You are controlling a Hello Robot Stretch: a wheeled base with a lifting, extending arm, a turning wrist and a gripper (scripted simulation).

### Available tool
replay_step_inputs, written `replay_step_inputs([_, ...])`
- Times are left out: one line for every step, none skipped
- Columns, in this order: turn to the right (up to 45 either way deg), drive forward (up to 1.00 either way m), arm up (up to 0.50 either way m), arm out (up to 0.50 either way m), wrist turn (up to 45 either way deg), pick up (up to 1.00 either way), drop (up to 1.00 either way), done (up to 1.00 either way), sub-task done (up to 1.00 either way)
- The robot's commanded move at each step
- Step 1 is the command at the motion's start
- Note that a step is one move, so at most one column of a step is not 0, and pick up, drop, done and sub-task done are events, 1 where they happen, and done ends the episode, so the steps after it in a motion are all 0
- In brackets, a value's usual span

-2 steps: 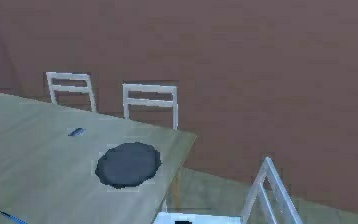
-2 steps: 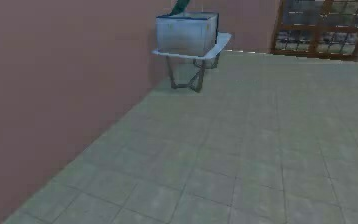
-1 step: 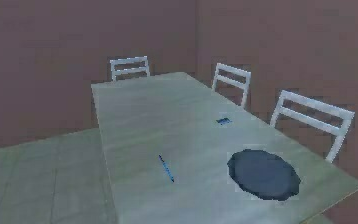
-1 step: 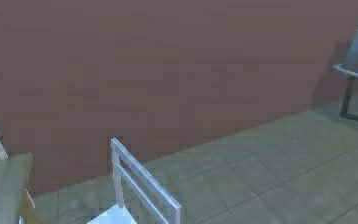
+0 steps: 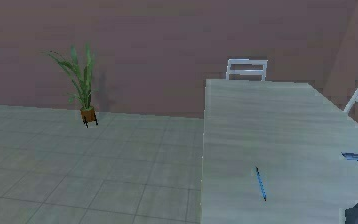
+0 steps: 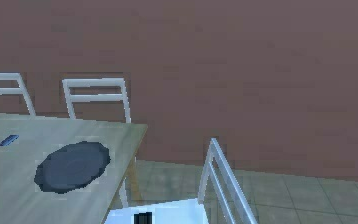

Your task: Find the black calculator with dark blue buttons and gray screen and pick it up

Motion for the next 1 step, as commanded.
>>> replay_step_inputs([0.0, 0.0, 0.5, 0.0, 0.0, 0.0, 0.0, 0.0, 0.0])
